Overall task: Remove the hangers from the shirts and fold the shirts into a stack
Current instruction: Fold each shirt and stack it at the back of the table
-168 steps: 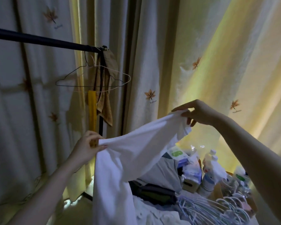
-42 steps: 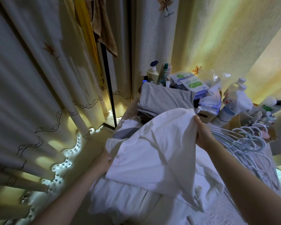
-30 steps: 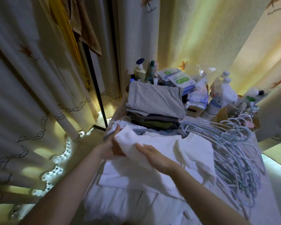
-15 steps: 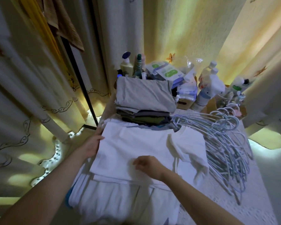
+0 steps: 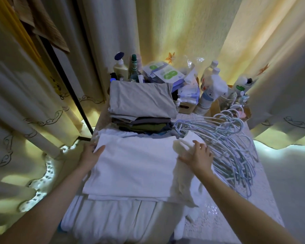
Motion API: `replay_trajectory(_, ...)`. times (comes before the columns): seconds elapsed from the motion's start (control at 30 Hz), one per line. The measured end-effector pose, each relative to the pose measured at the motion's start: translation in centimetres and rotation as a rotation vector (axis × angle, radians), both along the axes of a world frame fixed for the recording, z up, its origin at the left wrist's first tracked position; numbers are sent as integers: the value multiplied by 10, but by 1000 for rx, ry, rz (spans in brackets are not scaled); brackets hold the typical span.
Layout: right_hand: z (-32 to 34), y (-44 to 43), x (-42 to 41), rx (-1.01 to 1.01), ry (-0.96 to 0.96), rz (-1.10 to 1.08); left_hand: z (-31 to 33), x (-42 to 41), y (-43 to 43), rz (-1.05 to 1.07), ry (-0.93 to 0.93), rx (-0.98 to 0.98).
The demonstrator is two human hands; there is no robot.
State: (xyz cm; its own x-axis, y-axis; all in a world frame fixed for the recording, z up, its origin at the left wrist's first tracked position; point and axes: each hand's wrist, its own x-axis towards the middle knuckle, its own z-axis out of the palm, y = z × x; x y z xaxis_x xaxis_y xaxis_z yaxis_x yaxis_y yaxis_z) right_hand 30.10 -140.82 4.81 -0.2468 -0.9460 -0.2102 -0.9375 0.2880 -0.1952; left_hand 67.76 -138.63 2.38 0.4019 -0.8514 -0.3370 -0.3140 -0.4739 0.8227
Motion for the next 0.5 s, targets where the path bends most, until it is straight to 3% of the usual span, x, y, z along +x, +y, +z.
replay_trajectory(0.13, 3, -12, -7, -96, -7, -15, -2, 5, 26, -139, 22, 93)
replay_trajectory(0.3, 14, -11, -50, -344, -624, -313, 1, 9, 39, -127, -79, 9)
replay_trajectory(0.37, 19, -5, -71, -382, -719, -372, 10, 9, 40, -188, -69, 13)
replay_trajectory(0.43, 20, -2, -88, -356, -858, -428, 16, 8, 40, -283, -318, 101)
replay_trajectory(0.5, 23, 2, -95, -330, -1028, -480, 18, 5, 41, -263, -695, 21)
